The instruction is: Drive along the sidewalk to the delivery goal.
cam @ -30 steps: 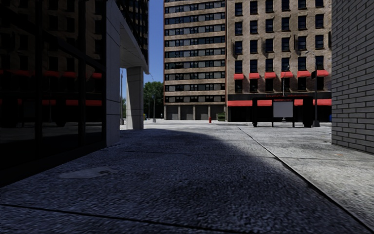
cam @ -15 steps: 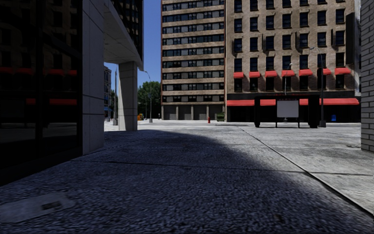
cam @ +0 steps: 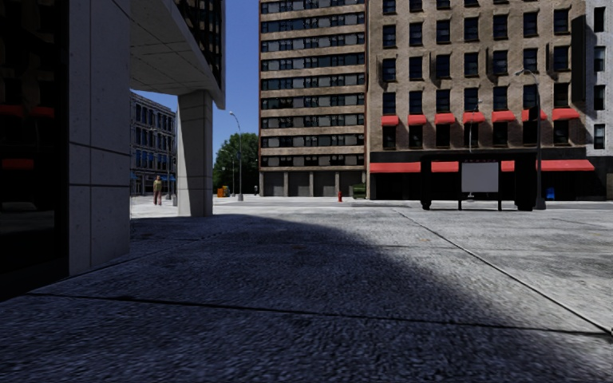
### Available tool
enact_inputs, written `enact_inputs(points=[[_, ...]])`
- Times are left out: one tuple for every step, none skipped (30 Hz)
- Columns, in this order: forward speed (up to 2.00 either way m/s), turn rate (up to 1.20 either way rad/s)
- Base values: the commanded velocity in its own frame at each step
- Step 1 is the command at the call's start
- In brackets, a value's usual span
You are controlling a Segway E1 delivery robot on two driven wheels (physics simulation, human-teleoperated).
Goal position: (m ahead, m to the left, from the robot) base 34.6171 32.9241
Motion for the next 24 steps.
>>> enact_inputs(points=[[2.00, 0.00], [2.00, 0.00], [2.00, 0.00], [2.00, 0.00], [2.00, 0.00], [2.00, 0.00], [2.00, 0.00], [2.00, 0.00], [2.00, 0.00], [2.00, 0.00], [2.00, 0.00], [2.00, 0.01], [2.00, 0.01], [2.00, 0.15], [2.00, 0.19], [2.00, 0.20], [2.00, 0.20], [2.00, 0.20], [2.00, 0.20], [2.00, 0.22], [2.00, 0.26], [2.00, 0.29], [2.00, 0.30], [2.00, 0.30]])
